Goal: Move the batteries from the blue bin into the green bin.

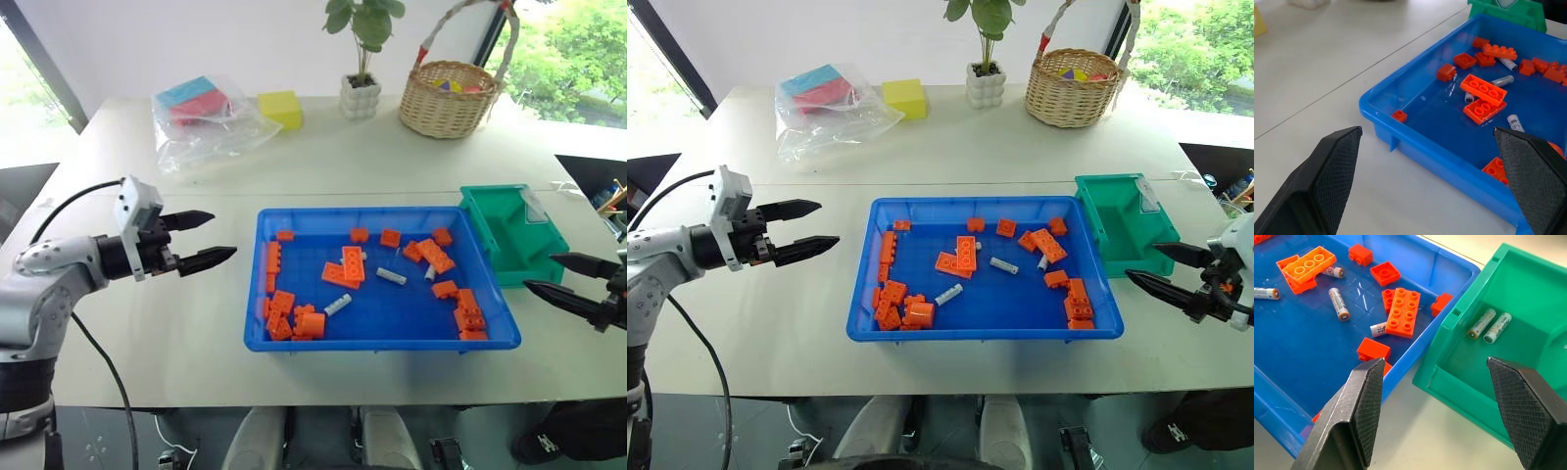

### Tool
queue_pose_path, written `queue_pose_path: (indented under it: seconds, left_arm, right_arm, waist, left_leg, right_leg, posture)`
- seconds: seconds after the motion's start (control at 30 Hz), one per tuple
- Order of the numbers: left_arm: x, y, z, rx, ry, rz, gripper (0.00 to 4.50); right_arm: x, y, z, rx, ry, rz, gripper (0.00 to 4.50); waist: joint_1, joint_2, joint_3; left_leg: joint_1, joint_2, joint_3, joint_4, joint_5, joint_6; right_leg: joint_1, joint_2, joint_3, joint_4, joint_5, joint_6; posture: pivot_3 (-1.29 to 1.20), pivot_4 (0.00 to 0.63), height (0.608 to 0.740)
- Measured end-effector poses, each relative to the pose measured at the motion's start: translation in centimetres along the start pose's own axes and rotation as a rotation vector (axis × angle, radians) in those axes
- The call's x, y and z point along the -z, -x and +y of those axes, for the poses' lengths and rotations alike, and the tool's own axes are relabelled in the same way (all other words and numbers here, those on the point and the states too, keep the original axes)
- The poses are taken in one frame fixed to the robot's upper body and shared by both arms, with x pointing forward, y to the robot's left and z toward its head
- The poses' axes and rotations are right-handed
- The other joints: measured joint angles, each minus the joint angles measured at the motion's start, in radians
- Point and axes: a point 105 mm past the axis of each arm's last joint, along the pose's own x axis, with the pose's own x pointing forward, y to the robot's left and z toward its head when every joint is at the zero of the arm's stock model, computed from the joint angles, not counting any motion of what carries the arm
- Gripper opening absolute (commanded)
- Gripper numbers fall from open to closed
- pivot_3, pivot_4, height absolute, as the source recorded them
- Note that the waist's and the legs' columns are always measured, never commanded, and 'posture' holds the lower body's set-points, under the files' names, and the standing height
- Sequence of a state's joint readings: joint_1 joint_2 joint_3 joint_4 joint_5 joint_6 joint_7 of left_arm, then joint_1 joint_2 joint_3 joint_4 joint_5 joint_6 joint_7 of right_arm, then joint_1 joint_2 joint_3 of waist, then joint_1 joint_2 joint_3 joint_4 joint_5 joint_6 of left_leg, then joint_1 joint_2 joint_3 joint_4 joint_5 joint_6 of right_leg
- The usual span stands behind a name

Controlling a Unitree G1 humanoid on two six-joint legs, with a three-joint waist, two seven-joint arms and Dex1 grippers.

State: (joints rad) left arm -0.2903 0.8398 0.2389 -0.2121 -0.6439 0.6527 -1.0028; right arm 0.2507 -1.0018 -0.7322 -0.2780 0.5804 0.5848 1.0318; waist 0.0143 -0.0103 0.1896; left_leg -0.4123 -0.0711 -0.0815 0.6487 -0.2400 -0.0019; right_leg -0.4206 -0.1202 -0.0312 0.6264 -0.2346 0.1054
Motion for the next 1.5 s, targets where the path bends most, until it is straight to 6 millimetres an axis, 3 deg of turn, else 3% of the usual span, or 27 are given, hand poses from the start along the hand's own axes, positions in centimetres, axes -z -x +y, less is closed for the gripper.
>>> queue_pose_path:
  seconds: [0.17, 0.33, 0.4, 0.57, 0.67, 0.77, 0.87, 1.07, 1.23, 1.5]
  left_arm:
    - [-0.1, -0.1, -0.3, 0.023, 0.012, -0.004, 4.50]
    - [-0.7, -0.3, -1.6, 0.114, 0.007, 0.000, 4.50]
    - [-1.0, -0.2, -2.1, 0.140, 0.000, 0.006, 4.50]
    - [-1.6, -0.1, -3.1, 0.206, -0.005, 0.018, 4.50]
    - [-1.8, 0.1, -3.4, 0.223, -0.017, 0.036, 4.50]
    - [-1.8, 0.2, -3.4, 0.236, -0.020, 0.048, 4.50]
    - [-2.0, 0.1, -3.6, 0.261, -0.028, 0.052, 4.50]
    - [-1.9, 0.1, -3.8, 0.280, -0.032, 0.066, 4.50]
    - [-2.0, 0.2, -4.3, 0.284, -0.037, 0.067, 4.50]
    - [-1.8, 0.9, -5.4, 0.284, -0.025, 0.091, 4.50]
  right_arm:
    - [-1.7, -0.5, 0.2, 0.007, 0.048, -0.021, 3.40]
    - [-6.6, -2.4, 2.5, -0.044, 0.142, -0.106, 3.40]
    - [-7.5, -3.5, 3.5, -0.066, 0.142, -0.109, 3.40]
    - [-8.2, -8.9, 6.2, -0.073, 0.036, -0.065, 3.40]
    - [-8.1, -10.9, 8.8, -0.184, 0.052, -0.037, 3.40]
    - [-9.2, -11.4, 11.3, -0.355, 0.204, -0.066, 3.40]
    - [-10.4, -12.5, 11.8, -0.491, 0.325, -0.079, 3.40]
    - [-8.9, -14.5, 12.2, -0.775, 0.551, 0.026, 3.40]
    - [-6.9, -16.1, 14.6, -1.036, 0.735, 0.084, 3.40]
    - [-6.6, -19.1, 16.2, -1.129, 0.873, 0.071, 3.40]
  waist:
    - [-0.001, 0.000, 0.000]
    - [-0.002, 0.000, 0.000]
    - [-0.001, 0.000, 0.000]
    - [-0.002, -0.001, 0.000]
    - [0.000, 0.000, 0.001]
    - [-0.002, 0.000, 0.001]
    - [-0.008, -0.001, 0.001]
    - [-0.019, -0.001, 0.001]
    - [-0.036, -0.001, 0.001]
    - [-0.029, -0.001, 0.001]
  left_leg:
    - [0.000, 0.000, 0.000, 0.000, 0.000, 0.000]
    - [0.000, 0.000, 0.000, 0.000, 0.000, 0.000]
    - [0.000, 0.000, 0.000, 0.000, 0.000, 0.000]
    - [-0.004, 0.000, 0.000, 0.001, 0.000, 0.000]
    - [-0.010, 0.000, 0.000, 0.001, 0.001, 0.000]
    - [-0.011, -0.001, 0.000, 0.002, 0.001, 0.000]
    - [-0.011, -0.002, 0.001, 0.004, 0.001, 0.000]
    - [-0.007, -0.001, 0.000, 0.004, 0.001, 0.000]
    - [-0.007, -0.001, 0.001, 0.003, 0.001, -0.001]
    - [-0.006, -0.001, 0.000, 0.002, 0.003, -0.004]
  right_leg:
    - [0.000, 0.000, 0.000, 0.001, 0.000, 0.000]
    - [-0.001, 0.000, 0.001, 0.001, 0.000, 0.000]
    - [-0.002, 0.000, 0.001, 0.001, 0.000, 0.000]
    - [-0.006, 0.000, 0.001, 0.001, 0.000, -0.001]
    - [-0.011, 0.000, 0.001, 0.002, 0.001, -0.001]
    - [-0.011, 0.001, -0.001, 0.002, 0.003, 0.003]
    - [-0.010, 0.002, -0.001, 0.002, 0.003, 0.003]
    - [-0.008, 0.003, -0.001, 0.004, 0.003, 0.004]
    - [-0.009, 0.003, -0.001, 0.005, 0.003, 0.004]
    - [-0.011, 0.003, 0.000, 0.007, 0.003, 0.004]
  posture:
    - [0.00, 0.150, 0.702]
    - [0.00, 0.150, 0.702]
    - [0.00, 0.150, 0.702]
    - [0.00, 0.150, 0.702]
    - [0.00, 0.150, 0.702]
    - [0.00, 0.150, 0.702]
    - [0.00, 0.150, 0.702]
    - [0.00, 0.150, 0.702]
    - [0.00, 0.150, 0.702]
    - [0.00, 0.150, 0.702]
